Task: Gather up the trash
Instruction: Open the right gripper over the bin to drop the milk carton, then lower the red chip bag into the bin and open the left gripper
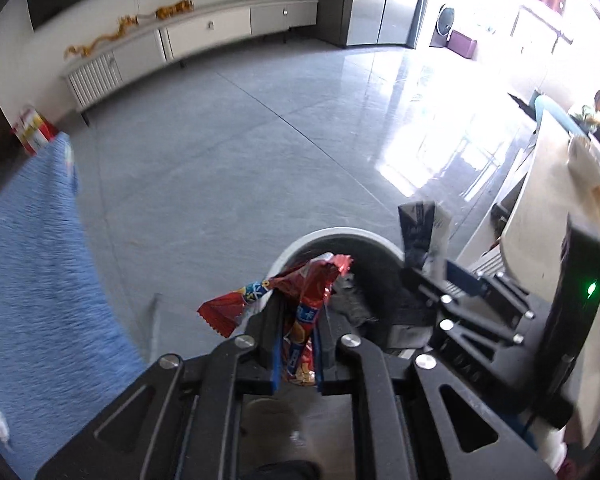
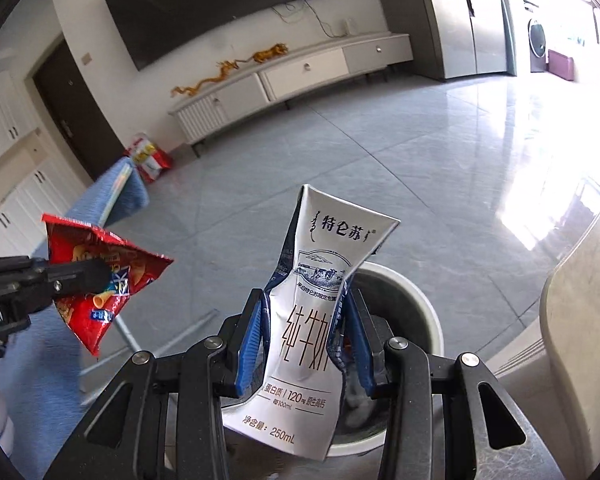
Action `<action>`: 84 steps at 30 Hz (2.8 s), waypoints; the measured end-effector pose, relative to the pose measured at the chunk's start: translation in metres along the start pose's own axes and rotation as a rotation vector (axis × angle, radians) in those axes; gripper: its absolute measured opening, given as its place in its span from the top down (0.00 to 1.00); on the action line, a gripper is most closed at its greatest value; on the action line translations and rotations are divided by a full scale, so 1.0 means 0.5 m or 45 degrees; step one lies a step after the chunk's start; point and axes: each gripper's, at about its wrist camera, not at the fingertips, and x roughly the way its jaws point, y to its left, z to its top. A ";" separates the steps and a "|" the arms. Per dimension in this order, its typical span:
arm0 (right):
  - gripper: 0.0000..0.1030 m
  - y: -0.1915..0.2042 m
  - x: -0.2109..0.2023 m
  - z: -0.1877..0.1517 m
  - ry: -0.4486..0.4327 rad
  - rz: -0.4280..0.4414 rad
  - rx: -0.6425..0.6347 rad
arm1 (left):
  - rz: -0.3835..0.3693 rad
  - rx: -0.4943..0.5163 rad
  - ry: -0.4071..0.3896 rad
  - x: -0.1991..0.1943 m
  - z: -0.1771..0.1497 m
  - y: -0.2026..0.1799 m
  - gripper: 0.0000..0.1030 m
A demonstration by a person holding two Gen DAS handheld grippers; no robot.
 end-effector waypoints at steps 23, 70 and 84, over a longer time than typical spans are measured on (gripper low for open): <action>0.53 0.024 -0.041 -0.029 -0.010 -0.092 -0.001 | -0.284 -0.112 -0.020 -0.033 0.003 0.066 0.54; 0.50 -0.018 -0.011 -0.067 -0.008 -0.022 0.158 | -0.764 -0.541 0.348 0.116 0.015 0.028 0.34; 0.49 0.013 -0.077 -0.065 -0.060 -0.048 0.076 | -0.409 -0.302 0.047 -0.016 -0.010 0.048 0.34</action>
